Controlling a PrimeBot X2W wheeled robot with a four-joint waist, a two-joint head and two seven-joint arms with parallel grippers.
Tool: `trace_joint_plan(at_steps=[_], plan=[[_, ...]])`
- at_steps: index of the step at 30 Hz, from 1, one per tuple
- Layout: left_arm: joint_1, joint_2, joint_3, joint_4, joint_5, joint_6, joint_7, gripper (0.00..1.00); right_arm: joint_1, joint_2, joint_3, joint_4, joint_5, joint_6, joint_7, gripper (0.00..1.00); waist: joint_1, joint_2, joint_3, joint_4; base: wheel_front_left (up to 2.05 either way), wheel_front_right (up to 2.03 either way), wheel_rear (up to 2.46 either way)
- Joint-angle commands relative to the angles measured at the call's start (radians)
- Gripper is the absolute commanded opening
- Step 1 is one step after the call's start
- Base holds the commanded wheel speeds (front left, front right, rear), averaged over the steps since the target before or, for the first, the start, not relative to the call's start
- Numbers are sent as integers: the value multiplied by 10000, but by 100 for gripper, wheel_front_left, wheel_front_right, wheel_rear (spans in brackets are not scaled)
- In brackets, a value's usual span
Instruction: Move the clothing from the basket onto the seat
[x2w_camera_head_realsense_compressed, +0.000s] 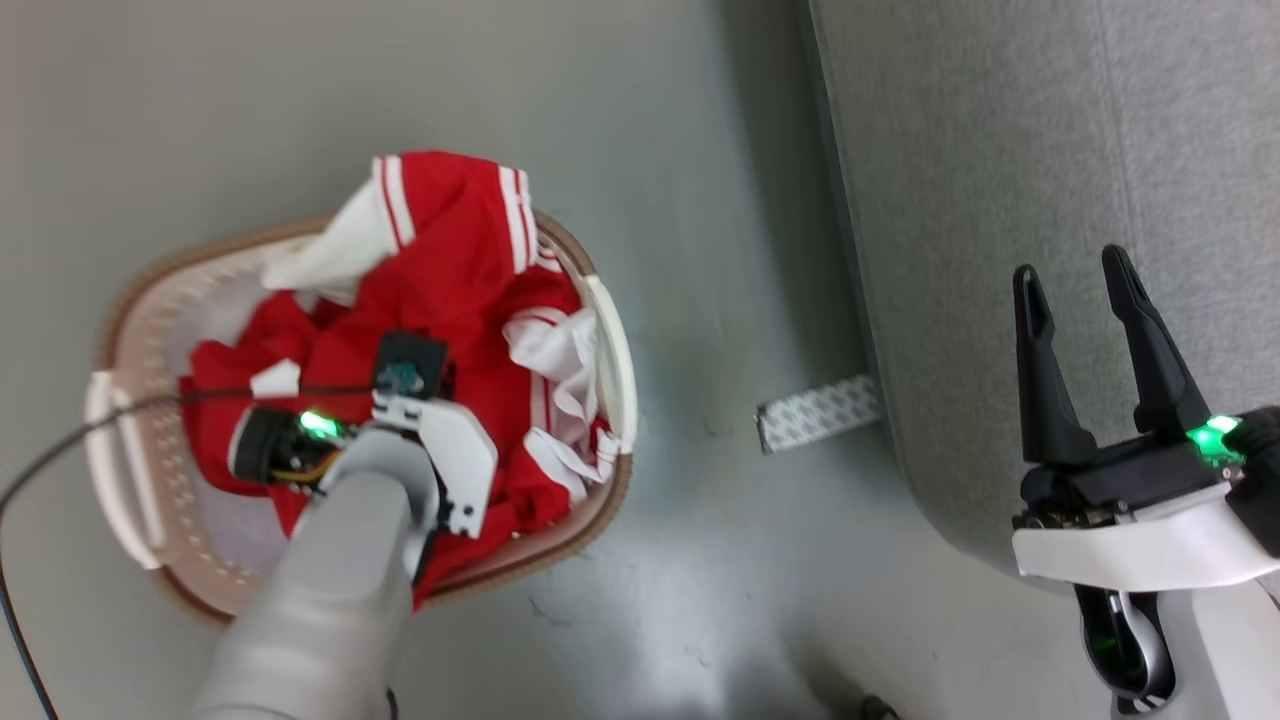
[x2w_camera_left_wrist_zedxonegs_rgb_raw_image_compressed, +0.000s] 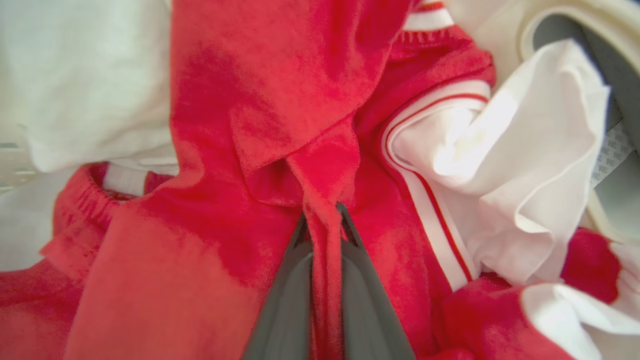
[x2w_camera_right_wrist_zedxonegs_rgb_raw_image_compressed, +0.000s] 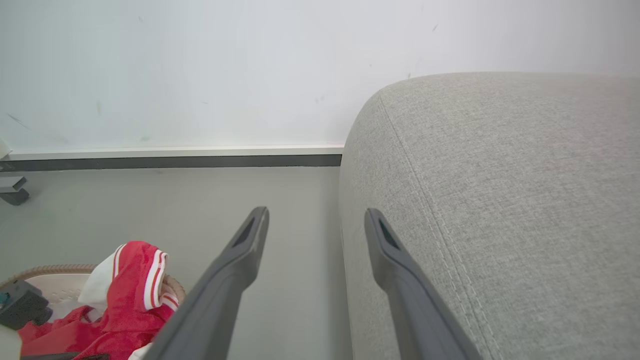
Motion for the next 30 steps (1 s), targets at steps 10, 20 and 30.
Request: trace_joint_plan(at_steps=[10, 20, 30], plan=[[1910, -328, 80, -699, -1416, -639, -1445, 0, 1438, -328, -456, 563, -224, -21, 6, 100, -1, 0, -3743, 1721, 0, 0, 0], [3685, -321, -824, -3025, -2782, -518, -1584, 0, 2953, -439, -504, 940, -448, -21, 6, 100, -1, 0, -6334, 2623, 0, 0, 0], [4657, -190, -847, -4631, -3158, -237, -1413, 0, 3946, -327, -376, 1141, -536, -21, 6, 100, -1, 0, -7929, 2746, 0, 0, 0]])
